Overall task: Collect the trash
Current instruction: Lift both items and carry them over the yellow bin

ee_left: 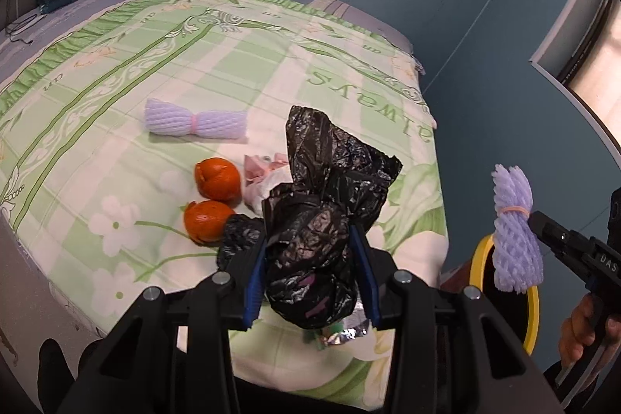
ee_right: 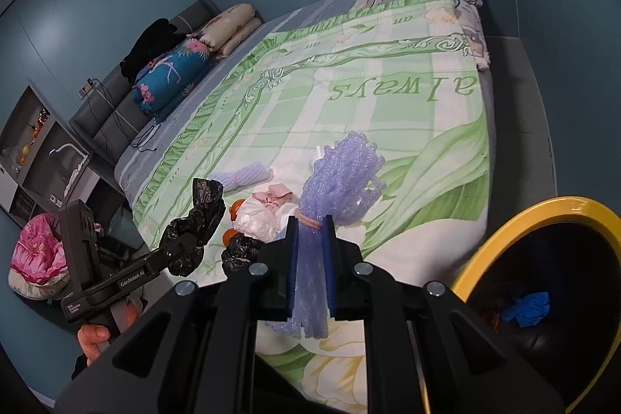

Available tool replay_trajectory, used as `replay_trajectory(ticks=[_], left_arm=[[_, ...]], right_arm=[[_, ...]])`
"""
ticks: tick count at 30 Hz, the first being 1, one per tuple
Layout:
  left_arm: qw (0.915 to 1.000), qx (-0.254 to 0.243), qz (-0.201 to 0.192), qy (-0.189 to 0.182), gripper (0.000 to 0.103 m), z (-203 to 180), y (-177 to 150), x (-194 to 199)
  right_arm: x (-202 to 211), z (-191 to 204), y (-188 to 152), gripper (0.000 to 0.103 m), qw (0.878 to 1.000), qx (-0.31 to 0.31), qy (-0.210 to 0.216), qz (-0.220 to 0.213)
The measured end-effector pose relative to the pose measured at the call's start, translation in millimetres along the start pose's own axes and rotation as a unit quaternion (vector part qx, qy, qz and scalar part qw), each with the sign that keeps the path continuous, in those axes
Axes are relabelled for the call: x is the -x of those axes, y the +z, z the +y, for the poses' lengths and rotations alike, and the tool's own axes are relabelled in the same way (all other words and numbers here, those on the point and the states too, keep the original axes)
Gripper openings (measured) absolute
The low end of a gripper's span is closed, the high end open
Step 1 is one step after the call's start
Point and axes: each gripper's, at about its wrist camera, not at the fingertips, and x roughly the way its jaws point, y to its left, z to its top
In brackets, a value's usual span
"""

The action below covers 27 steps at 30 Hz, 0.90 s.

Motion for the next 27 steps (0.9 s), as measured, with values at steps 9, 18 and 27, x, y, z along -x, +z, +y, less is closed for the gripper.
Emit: replay_trajectory(ticks=[9, 18, 27], left_arm=[[0.9991, -0.031, 0.008, -0.026, 0.038, -39, -6, 0], [0.9966, -0.055, 0.024, -0.057, 0.038, -76, -13, -3], [0.9928, -0.082, 0.037, -0.080, 0.038, -109, -23, -3]], right_arm=[[33, -22, 2, 0.011, 0.999, -0.012, -0.012, -0.030], [63, -44, 3, 0.011, 0.998, -0.026, -0.020, -0.057], [85, -60, 3, 0.011, 0.995, -0.041, -0.027, -0.085]])
